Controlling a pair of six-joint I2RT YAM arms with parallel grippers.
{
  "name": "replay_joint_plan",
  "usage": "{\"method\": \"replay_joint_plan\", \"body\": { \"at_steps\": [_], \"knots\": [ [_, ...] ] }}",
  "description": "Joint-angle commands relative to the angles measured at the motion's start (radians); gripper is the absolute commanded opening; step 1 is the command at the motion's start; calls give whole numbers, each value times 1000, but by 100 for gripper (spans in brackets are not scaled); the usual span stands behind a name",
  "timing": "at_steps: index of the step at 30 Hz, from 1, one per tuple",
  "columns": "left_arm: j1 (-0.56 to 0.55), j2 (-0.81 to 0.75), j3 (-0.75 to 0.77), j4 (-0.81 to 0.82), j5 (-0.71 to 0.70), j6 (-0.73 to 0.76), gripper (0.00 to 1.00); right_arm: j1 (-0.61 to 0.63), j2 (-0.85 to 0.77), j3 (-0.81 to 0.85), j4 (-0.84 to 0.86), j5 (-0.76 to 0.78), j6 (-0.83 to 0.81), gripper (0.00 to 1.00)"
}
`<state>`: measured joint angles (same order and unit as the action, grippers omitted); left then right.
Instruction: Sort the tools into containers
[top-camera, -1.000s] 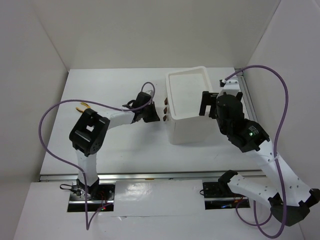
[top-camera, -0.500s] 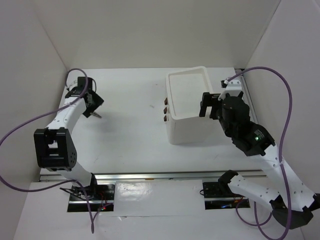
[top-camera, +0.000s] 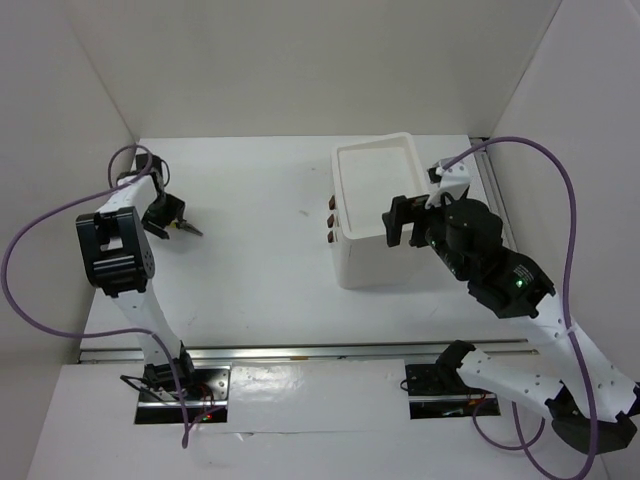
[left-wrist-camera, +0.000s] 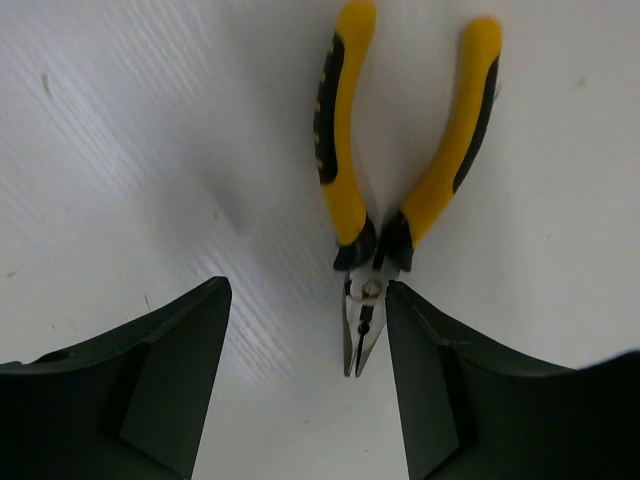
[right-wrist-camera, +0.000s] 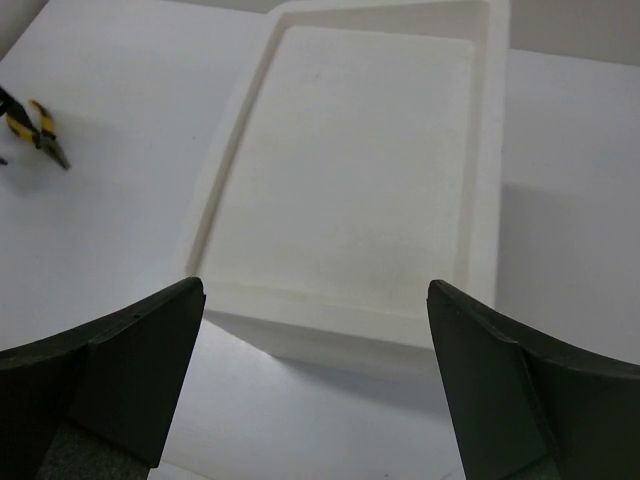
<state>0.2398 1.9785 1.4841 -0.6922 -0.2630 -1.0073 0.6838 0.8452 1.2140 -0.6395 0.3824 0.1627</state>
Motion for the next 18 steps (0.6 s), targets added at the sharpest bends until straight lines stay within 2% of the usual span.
{"method": "replay_joint_plan", "body": {
  "at_steps": [1, 6, 15, 17, 18],
  "knots": [
    [32, 16, 93, -12, 19, -11, 75, 80, -3, -8, 29, 76, -6, 100],
    [67, 65, 117, 0, 19, -11, 75, 137, 6, -18, 20, 159, -6, 100],
    [99, 203, 157, -53, -21, -24, 75, 157, 17, 65, -23, 148, 14, 100],
    [99, 238, 189, -98, -21, -33, 69, 157, -9, 74, -23, 136, 14, 100],
    [99, 249, 202, -119, -30, -49, 63, 157, -20, 74, -23, 136, 14, 100]
  ]
}}
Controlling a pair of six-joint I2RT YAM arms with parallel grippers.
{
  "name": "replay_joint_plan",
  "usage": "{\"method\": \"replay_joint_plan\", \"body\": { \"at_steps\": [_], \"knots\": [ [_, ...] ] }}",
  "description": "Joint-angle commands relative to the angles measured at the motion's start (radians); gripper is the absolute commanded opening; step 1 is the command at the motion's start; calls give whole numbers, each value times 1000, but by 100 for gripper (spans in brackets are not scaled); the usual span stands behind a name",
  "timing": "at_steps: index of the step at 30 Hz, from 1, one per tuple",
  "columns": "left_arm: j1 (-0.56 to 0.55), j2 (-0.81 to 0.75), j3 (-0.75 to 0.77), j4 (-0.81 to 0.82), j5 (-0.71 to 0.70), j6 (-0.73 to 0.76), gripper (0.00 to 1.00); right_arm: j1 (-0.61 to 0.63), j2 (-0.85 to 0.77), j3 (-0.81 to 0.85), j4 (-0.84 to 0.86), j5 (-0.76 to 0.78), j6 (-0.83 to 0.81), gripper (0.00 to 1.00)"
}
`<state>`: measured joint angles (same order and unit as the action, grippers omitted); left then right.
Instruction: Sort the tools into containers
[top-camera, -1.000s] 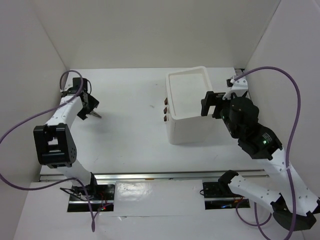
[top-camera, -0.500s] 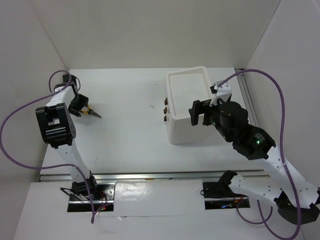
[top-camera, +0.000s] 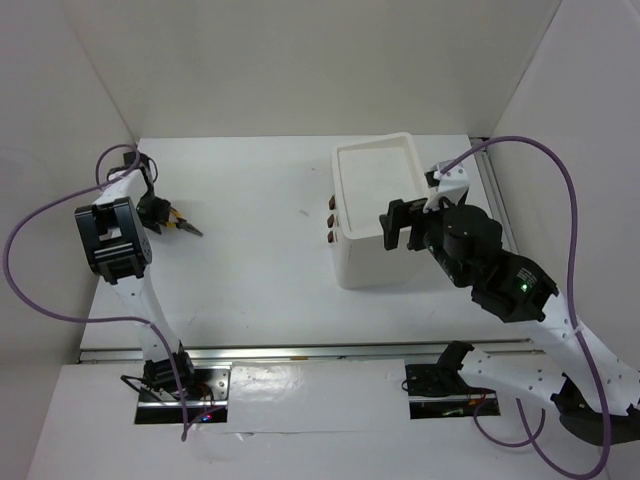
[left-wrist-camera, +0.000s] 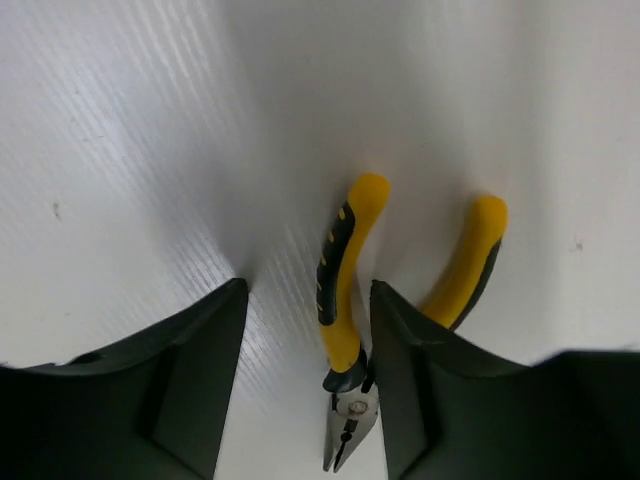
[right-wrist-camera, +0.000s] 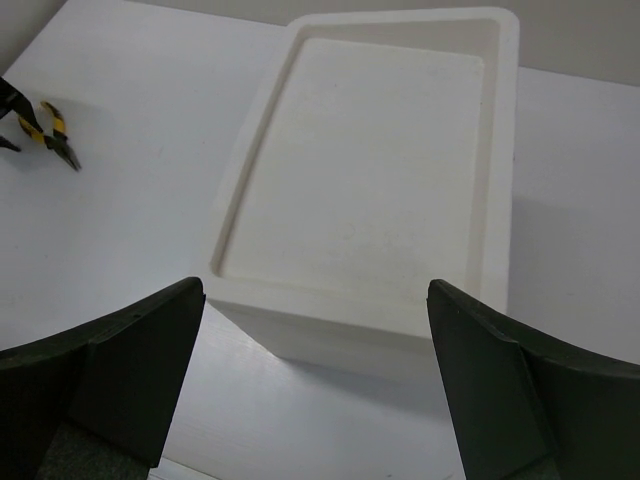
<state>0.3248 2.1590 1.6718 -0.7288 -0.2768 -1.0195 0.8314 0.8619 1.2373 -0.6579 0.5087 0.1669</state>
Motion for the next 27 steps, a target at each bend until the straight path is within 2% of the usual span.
{"method": "replay_joint_plan", "body": {
  "at_steps": [1, 2, 3, 4, 5, 9, 10, 13, 14, 16, 19, 23, 24, 27],
  "knots": [
    [14, 77, 25, -95, -16, -37, 57, 9, -50, 51, -5, 10, 10, 100],
    [23, 91, 37, -95, -4, -37, 32, 9, -50, 63, -5, 10, 10, 100],
    [23, 91, 37, -104, -4, -37, 15, 9, -50, 73, -5, 10, 10, 100],
    [23, 101, 37, -116, -4, -37, 5, 9, -60, 86, -5, 10, 10, 100],
    [23, 101, 37, -116, 10, -37, 0, 9, -60, 87, -5, 10, 10, 100],
    [23, 95, 46, -116, 51, 45, 0, 9, -38, 114, -29, 36, 10, 100],
    [23, 37, 46, -116, 73, 64, 0, 9, -38, 114, -29, 54, 10, 100],
    [-10, -150, -91, 72, 171, 134, 0, 46, -38, 79, -16, 160, 10, 100],
    [-10, -306, -175, 207, 265, 145, 0, 46, -38, 70, -25, 201, 10, 100],
    [-58, -451, -225, 311, 318, 145, 0, 57, -38, 70, -34, 226, 10, 100],
    [-140, -638, -210, 396, 396, 124, 0, 57, -47, 45, -20, 226, 10, 100],
    [-295, -737, -164, 497, 441, 67, 0, 57, -57, 36, -20, 264, 20, 100],
    [-326, -737, -155, 538, 485, 53, 0, 57, -57, 27, -20, 277, 20, 100],
    [-473, -700, -107, 614, 475, 29, 0, 57, -57, 15, -2, 277, 20, 100]
  ]
}}
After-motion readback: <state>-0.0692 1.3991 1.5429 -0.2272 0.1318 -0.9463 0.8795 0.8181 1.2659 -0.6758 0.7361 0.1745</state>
